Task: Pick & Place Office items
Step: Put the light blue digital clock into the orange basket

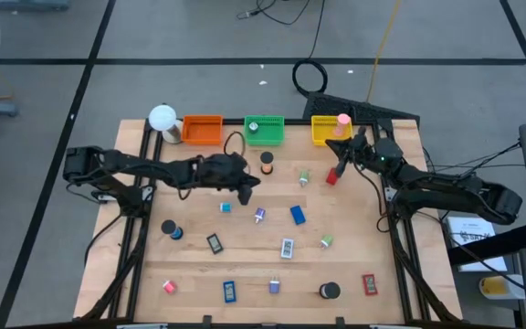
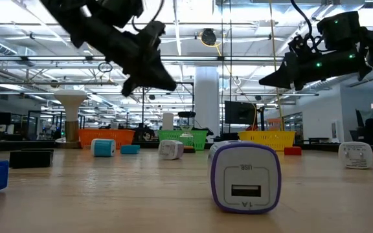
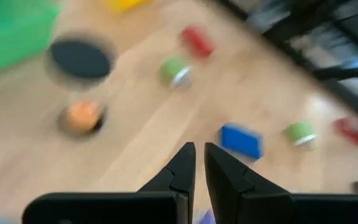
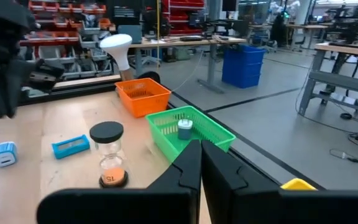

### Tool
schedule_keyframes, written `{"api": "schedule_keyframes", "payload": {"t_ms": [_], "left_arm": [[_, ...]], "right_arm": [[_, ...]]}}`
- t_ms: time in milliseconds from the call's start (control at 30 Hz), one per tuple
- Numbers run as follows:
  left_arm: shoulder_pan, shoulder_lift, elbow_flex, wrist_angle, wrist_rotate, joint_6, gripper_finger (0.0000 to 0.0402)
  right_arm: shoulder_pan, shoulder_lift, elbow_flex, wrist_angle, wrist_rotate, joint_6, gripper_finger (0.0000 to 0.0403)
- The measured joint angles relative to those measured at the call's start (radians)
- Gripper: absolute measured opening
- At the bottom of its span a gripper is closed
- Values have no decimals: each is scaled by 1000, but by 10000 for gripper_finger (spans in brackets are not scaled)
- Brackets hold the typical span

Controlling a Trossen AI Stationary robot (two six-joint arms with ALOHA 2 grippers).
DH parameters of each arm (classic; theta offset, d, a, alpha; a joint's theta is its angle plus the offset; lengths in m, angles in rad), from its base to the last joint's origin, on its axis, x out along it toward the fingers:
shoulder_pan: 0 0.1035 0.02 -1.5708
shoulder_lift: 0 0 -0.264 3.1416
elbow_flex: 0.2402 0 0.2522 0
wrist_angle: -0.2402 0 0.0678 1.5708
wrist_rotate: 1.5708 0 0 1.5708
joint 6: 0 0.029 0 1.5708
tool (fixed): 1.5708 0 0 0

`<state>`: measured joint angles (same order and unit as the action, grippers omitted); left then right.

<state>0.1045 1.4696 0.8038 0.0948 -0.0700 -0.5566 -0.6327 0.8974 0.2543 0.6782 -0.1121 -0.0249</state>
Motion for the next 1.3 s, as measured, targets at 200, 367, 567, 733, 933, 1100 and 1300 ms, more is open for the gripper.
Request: {"api": "schedule_keyframes", "payload": {"t_ms": [200,367,567,733,933,1100,1300], "left_arm": [[-71,0,92,-444,-85,-328,35],[-107,0,77,-522,-239,-614,42],[-90,62,70,-531,-324,-736,115],[-52,140,70,-532,-363,-747,201],[-24,216,70,-481,-390,-739,279],[-20,259,69,-411,-394,-726,293],[-15,286,70,-461,-387,-729,252]], "right_arm": [[0,0,0,-3,2,-16,1],[0,0,0,1,2,-17,1],[0,0,0,8,2,-41,1],[0,0,0,14,2,-41,1],[0,0,0,15,2,-41,1],[0,0,0,15,2,-40,0],[0,0,0,15,3,-40,0]]}}
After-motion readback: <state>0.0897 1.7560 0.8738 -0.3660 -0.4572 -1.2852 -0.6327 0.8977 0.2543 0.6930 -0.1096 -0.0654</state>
